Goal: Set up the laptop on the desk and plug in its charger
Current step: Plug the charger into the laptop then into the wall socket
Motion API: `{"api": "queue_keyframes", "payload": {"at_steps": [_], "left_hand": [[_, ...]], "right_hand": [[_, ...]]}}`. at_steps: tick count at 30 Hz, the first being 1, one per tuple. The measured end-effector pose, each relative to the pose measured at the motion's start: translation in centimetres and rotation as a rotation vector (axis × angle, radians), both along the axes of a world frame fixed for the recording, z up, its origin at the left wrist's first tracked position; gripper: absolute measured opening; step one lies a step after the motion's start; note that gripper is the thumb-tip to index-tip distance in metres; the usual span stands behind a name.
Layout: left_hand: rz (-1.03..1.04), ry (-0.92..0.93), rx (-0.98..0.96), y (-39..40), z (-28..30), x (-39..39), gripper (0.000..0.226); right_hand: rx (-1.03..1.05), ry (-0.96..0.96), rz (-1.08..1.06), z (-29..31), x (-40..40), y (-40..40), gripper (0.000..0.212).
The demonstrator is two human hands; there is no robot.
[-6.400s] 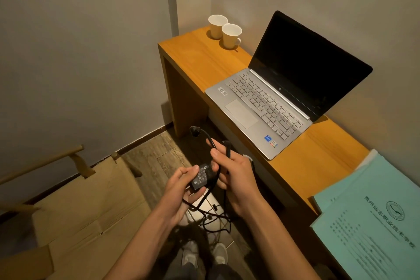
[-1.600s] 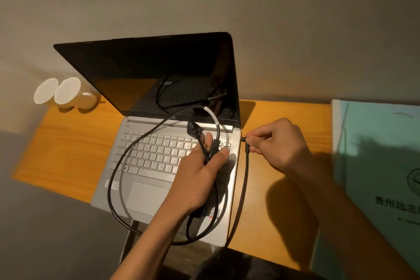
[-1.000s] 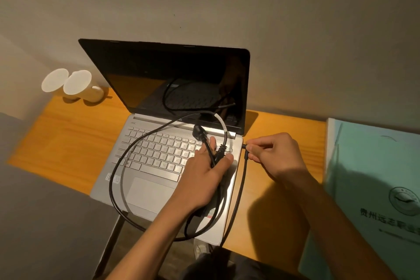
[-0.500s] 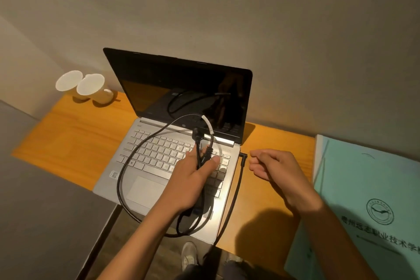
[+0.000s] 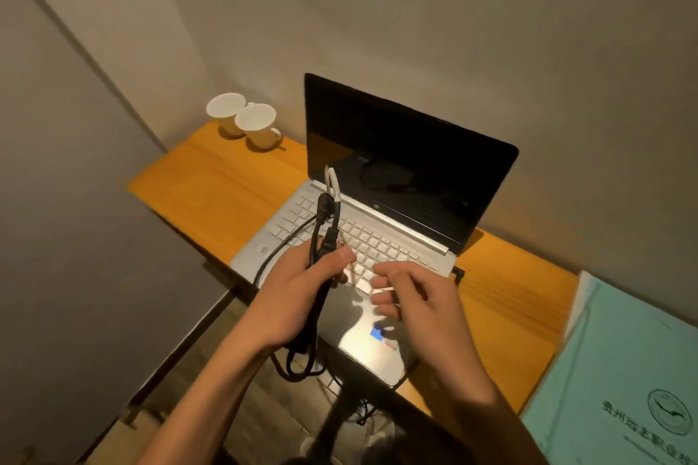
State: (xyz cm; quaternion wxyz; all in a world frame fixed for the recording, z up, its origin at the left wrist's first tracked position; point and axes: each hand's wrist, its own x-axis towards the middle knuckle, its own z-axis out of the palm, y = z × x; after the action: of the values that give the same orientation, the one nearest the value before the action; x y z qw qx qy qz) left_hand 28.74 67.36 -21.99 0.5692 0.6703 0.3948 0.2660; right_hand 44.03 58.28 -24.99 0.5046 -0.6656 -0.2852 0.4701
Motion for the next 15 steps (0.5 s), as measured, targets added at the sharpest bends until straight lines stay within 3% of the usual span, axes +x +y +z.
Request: {"api": "queue_keyframes", "payload": {"at_steps": [5, 10, 15], "left_hand": [[-0.021, -0.224, -0.19, -1.1, 1.0, -5.2, 0.038], [-0.142, -0.462, -0.368, -3.5, 0.1, -11.0, 0.023], [-0.054, -0.611, -0.502, -6.3, -2.2, -15.2, 0.027]], "right_hand": [[-0.015, 0.133, 0.237, 2.0, -5.6, 1.7, 0.037], [-0.118, 0.189, 0.419, 2.8, -11.2, 1.5, 0.068], [-0.183, 0.244, 0.497, 1.7, -16.2, 0.3, 0.064]]}}
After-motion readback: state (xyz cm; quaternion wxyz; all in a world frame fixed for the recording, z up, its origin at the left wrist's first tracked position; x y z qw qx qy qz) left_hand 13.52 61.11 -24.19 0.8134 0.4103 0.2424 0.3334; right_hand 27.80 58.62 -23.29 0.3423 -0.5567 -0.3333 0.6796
